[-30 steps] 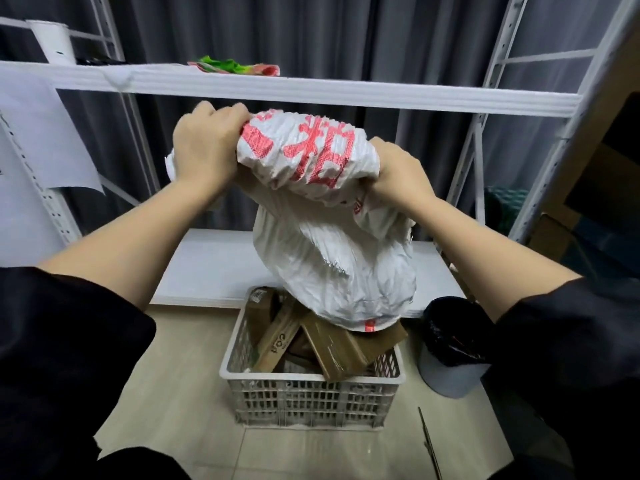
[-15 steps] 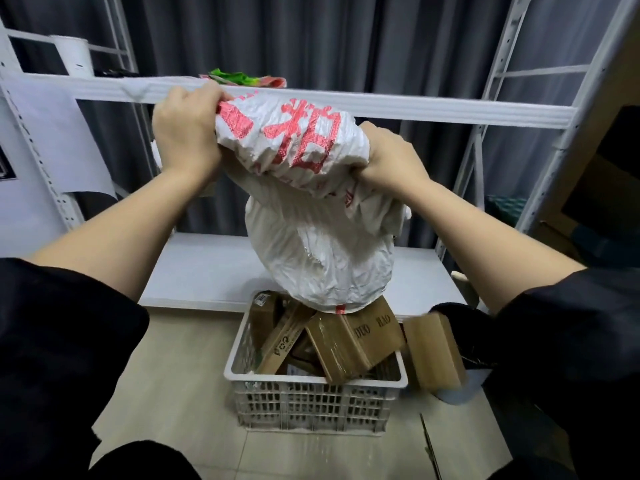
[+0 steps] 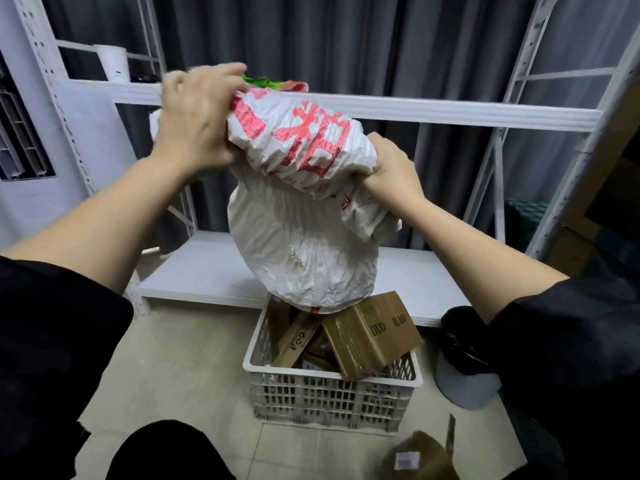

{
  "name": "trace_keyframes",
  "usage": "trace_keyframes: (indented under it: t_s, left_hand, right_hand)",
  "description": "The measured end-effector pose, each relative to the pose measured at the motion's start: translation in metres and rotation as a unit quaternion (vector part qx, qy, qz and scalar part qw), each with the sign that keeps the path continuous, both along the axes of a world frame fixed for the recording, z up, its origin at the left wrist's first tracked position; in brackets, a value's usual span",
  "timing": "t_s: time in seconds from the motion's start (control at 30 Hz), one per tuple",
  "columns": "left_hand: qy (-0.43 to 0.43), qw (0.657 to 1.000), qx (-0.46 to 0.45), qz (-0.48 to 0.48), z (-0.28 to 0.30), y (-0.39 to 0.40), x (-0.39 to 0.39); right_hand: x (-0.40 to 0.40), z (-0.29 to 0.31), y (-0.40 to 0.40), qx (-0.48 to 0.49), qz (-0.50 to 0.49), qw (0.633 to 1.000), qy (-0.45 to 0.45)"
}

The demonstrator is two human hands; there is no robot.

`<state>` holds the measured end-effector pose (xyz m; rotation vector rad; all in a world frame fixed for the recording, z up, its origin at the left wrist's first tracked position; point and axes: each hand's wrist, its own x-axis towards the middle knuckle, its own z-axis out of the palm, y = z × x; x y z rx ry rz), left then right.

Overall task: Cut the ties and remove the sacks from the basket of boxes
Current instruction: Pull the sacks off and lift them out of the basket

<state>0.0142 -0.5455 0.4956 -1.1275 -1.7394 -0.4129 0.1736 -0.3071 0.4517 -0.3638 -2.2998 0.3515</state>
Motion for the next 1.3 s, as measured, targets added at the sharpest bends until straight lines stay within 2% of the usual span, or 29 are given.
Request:
trace_keyframes:
  t_s: [0.07,0.13,0.27,0.4,0.47,0.57,0.67,0.77,0.83,1.03,1.2,1.3]
  left_hand:
    - [0.069,0.982,-0.171,-0.038,0.001,-0.009,0.001]
    - [0.084,0.962,-0.258,-0.039,-0.002,-0.008,0.009]
    - [-0.079,0.964,-0.254,-0.02,-0.005,0.007,0.017]
    - [-0.209,0.931,-0.296,0.043,-0.001,0.013,0.021]
    - [-0.234,0.916,-0.31,0.098,-0.002,0.01,0.023]
    - [-0.208,0.923,-0.287,0.149,-0.012,0.004,0.023]
    - [-0.149,0.957,-0.195,0.153,-0.024,-0.005,0.02]
    - [-0.136,0.961,-0.137,0.197,-0.026,-0.017,0.011]
    - [-0.148,0.952,-0.124,0.236,-0.024,-0.027,-0.001]
    - [-0.21,0.919,-0.108,0.316,-0.038,-0.053,-0.031]
    - [-0.286,0.897,-0.103,0.32,-0.085,-0.047,-0.044]
    - [-0.353,0.873,-0.099,0.321,-0.124,-0.038,-0.055]
  right_hand:
    - [-0.002,-0.007,0.004,-0.007,-0.015,1.0,-0.002]
    - [-0.006,-0.01,0.006,-0.006,-0.019,1.0,-0.009]
    - [-0.017,-0.012,-0.007,0.044,-0.003,0.999,-0.006]
    - [-0.025,-0.013,-0.024,0.101,0.051,0.994,0.001]
    - [-0.03,-0.015,-0.03,0.109,0.077,0.991,-0.002]
    - [-0.038,-0.017,-0.039,0.126,0.103,0.987,-0.016]
    - [-0.047,-0.017,-0.048,0.108,0.123,0.986,-0.014]
    - [-0.055,-0.015,-0.059,0.145,0.121,0.982,-0.001]
    - [-0.061,-0.016,-0.061,0.182,0.086,0.979,-0.01]
    - [-0.068,-0.042,-0.057,0.159,0.067,0.982,-0.072]
    - [-0.06,-0.077,-0.037,0.116,0.058,0.976,-0.176]
    - [-0.051,-0.105,-0.023,0.074,0.046,0.972,-0.218]
